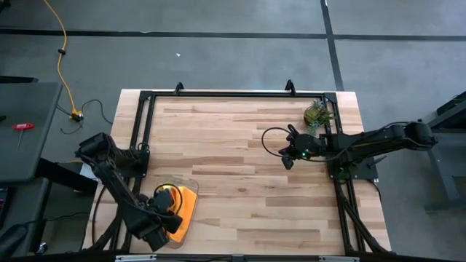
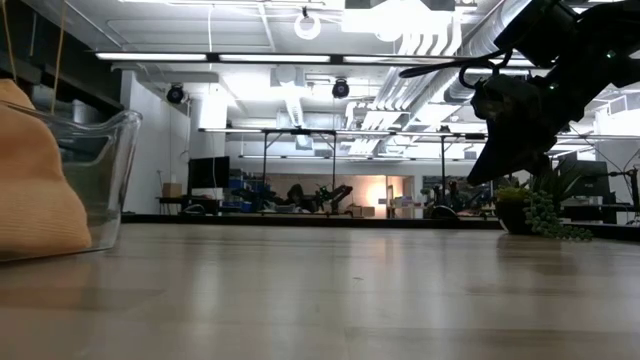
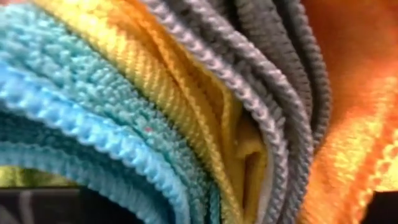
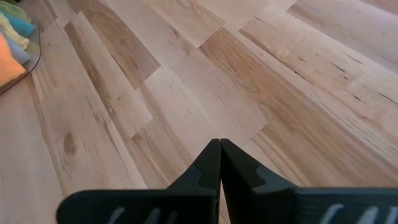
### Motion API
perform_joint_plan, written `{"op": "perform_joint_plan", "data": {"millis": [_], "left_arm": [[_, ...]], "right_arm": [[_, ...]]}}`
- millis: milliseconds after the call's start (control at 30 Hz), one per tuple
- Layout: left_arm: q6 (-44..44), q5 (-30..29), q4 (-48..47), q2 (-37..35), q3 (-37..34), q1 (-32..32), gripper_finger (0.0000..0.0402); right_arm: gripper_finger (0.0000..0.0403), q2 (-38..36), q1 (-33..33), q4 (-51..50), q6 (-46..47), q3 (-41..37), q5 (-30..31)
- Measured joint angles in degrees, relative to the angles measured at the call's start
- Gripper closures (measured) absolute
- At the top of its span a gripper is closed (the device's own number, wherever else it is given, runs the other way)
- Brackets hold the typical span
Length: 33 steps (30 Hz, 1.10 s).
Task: Fold microfiber towels
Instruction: Put the folded microfiber towels into the transparent bin
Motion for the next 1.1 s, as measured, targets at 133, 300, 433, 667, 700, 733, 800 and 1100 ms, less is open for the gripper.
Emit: {"op": "perform_joint_plan", "data": {"millis": [133, 300, 433, 667, 700, 733, 800, 1100], "left_arm": [[1.3, 0.7, -1.6, -1.6, 0.0, 0.0, 0.0153], [2.7, 0.1, -3.5, -4.2, 0.0, 0.0, 0.0125], [4.2, 0.0, -4.5, -5.6, 0.0, 0.0, 0.0116], [5.7, 0.8, -4.6, -8.0, 0.0, -0.1, 0.0115], [6.1, 1.1, -4.7, -8.5, 0.0, -0.1, 0.0115], [6.5, 1.2, -4.7, -9.0, 0.0, -0.1, 0.0115], [6.7, 1.0, -5.4, -10.1, 0.0, -0.1, 0.0114], [9.0, -2.3, -12.5, -17.5, 0.0, -0.1, 0.0114]], "right_arm": [[0.0403, 0.0, 0.0, 0.0, 0.0, 0.0, 0.0], [0.0403, 0.0, 0.0, 0.0, 0.0, 0.0, 0.0], [0.0403, 0.0, 0.0, 0.0, 0.0, 0.0, 0.0], [0.0403, 0.0, 0.0, 0.0, 1.0, 0.0, 0.0], [0.0403, 0.0, 0.0, 0.0, 1.3, 0.0, 0.0], [0.0403, 0.0, 0.0, 0.0, 1.3, 0.0, 0.0], [0.0403, 0.0, 0.0, 0.0, 1.3, 0.0, 0.0], [0.0403, 0.0, 0.0, 0.0, 1.3, 0.0, 0.5]]}}
